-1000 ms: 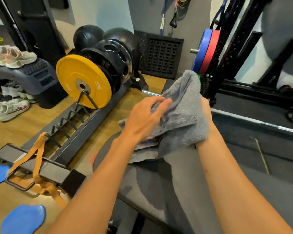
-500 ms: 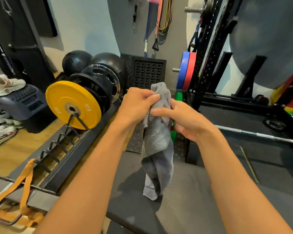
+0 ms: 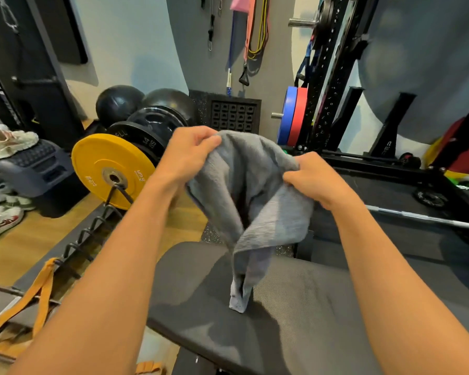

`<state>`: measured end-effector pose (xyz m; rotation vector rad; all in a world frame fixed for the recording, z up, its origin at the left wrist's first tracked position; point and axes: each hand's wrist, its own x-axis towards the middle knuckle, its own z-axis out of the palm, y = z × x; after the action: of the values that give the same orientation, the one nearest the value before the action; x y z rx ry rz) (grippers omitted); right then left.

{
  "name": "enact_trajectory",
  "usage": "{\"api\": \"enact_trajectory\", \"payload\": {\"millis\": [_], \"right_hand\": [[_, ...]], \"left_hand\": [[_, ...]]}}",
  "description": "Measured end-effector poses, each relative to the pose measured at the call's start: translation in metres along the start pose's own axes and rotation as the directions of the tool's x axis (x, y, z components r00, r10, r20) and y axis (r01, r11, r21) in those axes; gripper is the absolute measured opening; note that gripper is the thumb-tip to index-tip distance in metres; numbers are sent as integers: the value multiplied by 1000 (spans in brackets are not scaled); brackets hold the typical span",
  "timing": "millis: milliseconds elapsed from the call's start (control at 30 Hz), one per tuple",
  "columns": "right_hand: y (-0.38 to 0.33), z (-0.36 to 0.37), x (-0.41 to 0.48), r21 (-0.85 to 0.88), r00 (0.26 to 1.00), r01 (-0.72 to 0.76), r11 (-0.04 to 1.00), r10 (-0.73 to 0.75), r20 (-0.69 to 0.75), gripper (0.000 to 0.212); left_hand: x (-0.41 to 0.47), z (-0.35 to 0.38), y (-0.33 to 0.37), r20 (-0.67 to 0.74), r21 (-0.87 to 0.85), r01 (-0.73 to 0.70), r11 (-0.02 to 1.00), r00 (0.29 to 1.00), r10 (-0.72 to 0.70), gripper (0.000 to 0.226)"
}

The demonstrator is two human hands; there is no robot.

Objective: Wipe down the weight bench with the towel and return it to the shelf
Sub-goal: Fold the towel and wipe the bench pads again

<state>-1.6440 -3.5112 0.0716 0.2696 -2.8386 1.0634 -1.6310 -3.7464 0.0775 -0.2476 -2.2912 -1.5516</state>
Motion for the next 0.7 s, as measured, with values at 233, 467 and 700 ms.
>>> {"api": "enact_trajectory", "payload": {"millis": [233, 467, 700], "right_hand": [[-7, -29, 18, -405, 966, 131, 905, -208, -153, 41], [-20, -42, 18, -489, 901, 76, 869, -271, -340, 39], [-69, -50, 13, 168, 820, 569, 805, -569, -56, 41]], "left_hand": [[8, -44, 12, 333, 201, -7, 980, 941, -61, 17], [15, -59, 18, 143, 462, -153, 873, 985, 96, 20], [19, -24, 50, 340, -91, -129, 987, 928, 153, 21]]}}
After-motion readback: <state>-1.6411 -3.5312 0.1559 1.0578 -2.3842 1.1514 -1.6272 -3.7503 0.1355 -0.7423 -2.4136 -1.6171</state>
